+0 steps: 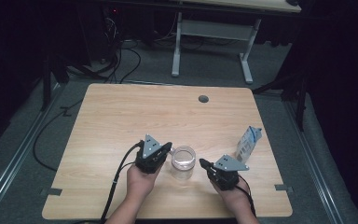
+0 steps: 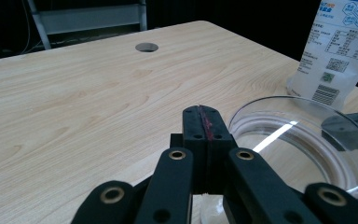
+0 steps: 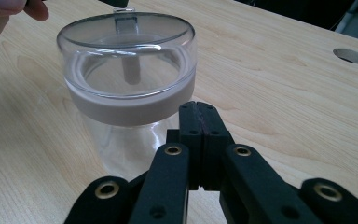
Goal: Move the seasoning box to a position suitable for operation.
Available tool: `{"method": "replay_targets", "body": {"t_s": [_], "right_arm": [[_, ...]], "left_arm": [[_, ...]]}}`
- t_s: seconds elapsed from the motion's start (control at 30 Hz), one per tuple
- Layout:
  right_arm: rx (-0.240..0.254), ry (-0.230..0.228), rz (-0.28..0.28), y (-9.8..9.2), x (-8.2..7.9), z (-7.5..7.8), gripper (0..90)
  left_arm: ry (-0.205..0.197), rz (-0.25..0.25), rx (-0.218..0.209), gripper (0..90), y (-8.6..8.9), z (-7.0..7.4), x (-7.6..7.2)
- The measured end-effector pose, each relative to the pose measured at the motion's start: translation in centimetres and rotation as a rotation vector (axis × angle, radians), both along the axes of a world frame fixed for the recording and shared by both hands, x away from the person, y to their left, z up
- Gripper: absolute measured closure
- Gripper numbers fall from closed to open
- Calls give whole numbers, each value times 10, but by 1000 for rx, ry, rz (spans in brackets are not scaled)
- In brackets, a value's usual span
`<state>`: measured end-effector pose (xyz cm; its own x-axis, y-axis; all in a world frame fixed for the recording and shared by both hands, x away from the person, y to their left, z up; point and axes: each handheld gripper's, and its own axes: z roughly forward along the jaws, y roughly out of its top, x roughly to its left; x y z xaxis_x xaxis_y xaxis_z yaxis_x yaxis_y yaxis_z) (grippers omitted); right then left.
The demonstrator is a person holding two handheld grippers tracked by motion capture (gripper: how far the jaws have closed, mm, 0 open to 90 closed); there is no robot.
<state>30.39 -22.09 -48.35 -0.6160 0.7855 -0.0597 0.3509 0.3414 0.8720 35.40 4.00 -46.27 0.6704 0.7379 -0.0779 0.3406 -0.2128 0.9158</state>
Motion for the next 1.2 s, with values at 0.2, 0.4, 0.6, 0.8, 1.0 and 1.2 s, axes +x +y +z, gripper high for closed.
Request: {"method": "replay_targets", "body": {"t_s": [0.2,0.4,0.6,0.8,1.0,1.2], "right_arm": [[1,-1,1,0,0,0,900],[0,-3,1,1,-1,0,900],[2,0,4,2,-2,0,900],[6,-7,8,3,-2,1,900],[4,-10,10,3,-3,1,900],[4,-15,15,4,-3,1,900]], "left_arm": [[0,1,-2,900,0,0,0],[-1,2,-3,900,0,0,0],[-1,3,-6,900,0,-1,0],[-1,3,-7,900,0,-1,0],[-4,4,-5,900,0,-1,0],[-7,11,-4,900,0,-1,0]]}}
